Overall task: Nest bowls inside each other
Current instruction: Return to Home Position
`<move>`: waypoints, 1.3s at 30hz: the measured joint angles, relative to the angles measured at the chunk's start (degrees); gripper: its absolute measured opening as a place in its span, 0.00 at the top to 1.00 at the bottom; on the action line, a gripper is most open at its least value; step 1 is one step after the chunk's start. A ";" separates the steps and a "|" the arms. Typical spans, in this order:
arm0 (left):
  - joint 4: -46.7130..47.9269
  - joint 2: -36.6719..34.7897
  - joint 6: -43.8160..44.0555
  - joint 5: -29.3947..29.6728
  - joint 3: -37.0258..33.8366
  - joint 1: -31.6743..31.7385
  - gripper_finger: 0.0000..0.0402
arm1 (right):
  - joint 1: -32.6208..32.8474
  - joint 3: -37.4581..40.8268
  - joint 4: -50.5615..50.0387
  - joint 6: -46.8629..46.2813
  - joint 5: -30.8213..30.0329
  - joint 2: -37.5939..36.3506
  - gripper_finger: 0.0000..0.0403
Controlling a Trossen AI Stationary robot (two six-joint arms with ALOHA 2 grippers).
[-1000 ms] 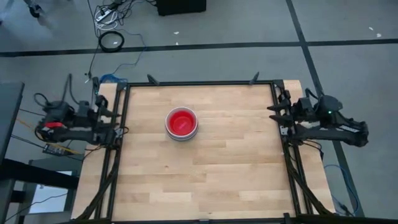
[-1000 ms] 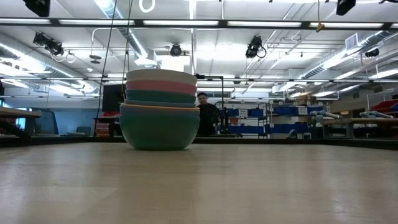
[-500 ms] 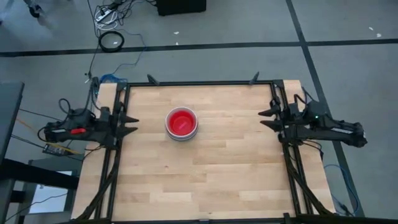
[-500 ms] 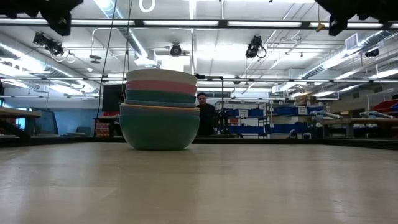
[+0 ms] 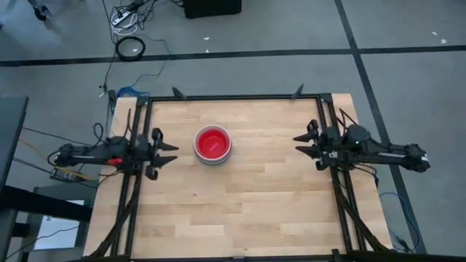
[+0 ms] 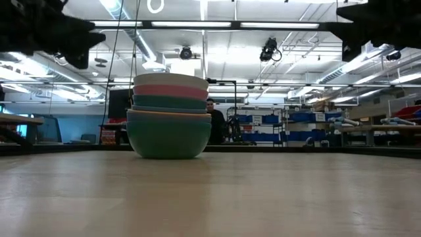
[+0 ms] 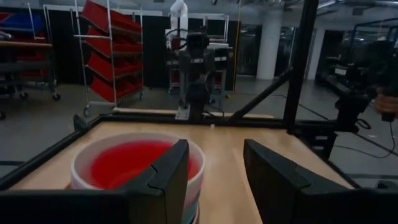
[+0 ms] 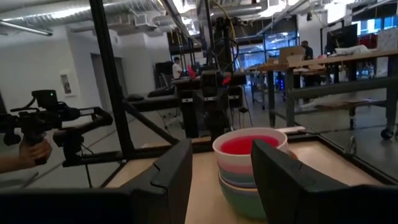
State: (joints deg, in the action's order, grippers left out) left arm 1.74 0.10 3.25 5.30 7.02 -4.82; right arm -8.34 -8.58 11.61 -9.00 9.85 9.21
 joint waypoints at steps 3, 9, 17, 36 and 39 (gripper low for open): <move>-3.31 -0.02 0.02 0.19 -3.28 0.00 0.60 | 0.00 0.53 0.05 0.03 0.02 0.00 0.62; -8.44 -0.02 0.15 0.21 -6.53 0.00 0.60 | 0.00 1.01 1.00 -0.91 0.68 0.00 0.61; -6.35 0.00 -1.51 1.05 -6.52 0.00 0.60 | 0.02 1.50 -2.72 1.29 1.89 0.45 0.61; -6.35 0.00 -1.53 2.94 -6.55 0.02 0.60 | 3.89 8.04 -1.12 1.15 -7.06 1.64 0.62; -6.30 0.00 -1.50 4.92 -6.55 0.02 0.60 | 3.89 8.04 -1.18 1.37 -7.50 1.99 0.62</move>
State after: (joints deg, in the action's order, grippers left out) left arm -4.56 0.10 1.75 10.21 0.47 -4.80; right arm -4.45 -0.54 10.44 -7.63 2.35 11.20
